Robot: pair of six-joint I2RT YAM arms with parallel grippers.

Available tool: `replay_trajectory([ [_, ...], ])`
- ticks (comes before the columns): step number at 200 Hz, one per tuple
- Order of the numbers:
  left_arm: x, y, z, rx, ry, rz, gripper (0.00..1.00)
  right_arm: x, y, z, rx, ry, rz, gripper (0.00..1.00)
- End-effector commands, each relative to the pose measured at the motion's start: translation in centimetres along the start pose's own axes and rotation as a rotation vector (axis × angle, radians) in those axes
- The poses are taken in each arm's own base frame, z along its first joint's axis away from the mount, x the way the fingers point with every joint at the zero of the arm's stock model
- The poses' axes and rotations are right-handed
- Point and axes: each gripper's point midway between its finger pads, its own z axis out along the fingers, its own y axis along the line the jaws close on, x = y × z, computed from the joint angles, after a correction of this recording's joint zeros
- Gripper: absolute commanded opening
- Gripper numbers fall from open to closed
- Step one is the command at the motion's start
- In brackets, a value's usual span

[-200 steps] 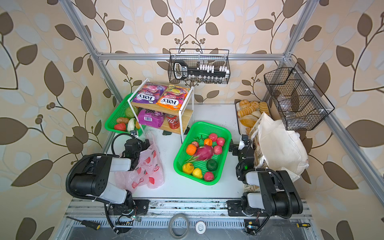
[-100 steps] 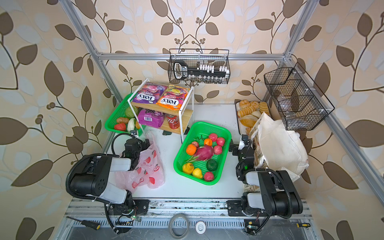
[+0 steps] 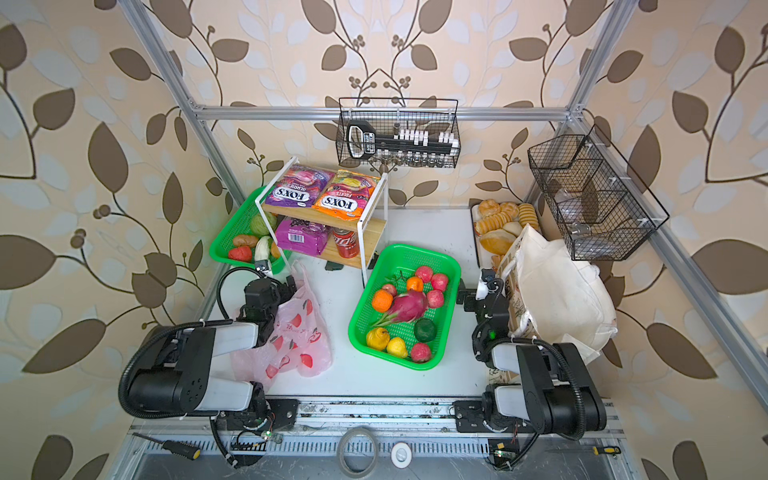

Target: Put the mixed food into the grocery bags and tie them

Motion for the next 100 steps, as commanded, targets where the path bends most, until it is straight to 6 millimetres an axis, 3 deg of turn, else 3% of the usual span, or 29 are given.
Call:
replay_trajectory([
  [1, -3.1, 0.6, -0.9, -0.025, -0.055, -0.025, 0.99, -2.5, 0.6, -0.1, -0.03, -0.044, -0.007, 1.0],
  [17, -4.2, 0.7, -1.6, -0.027, -0.081, -0.035, 0.99, -3.1, 0.4, -0.4, -0.023, -0.022, 0.008, 1.0],
  [42, -8.1, 0.7, -3.2, -0.02, -0.185, -0.046, 0.99, -4.4, 0.4, -1.4, -0.034, -0.026, 0.043, 1.0],
  [75, -12.7, 1.5, -5.2, -0.06, -0.252, -0.084, 0.99, -7.7, 1.1, -2.9, -0.095, -0.026, 0.126, 1.0],
  [100, -15.6, 2.9, -7.4, -0.129, -0.266, -0.164, 0.99, -10.4, 1.4, -4.5, -0.135, 0.002, 0.31, 1.0],
])
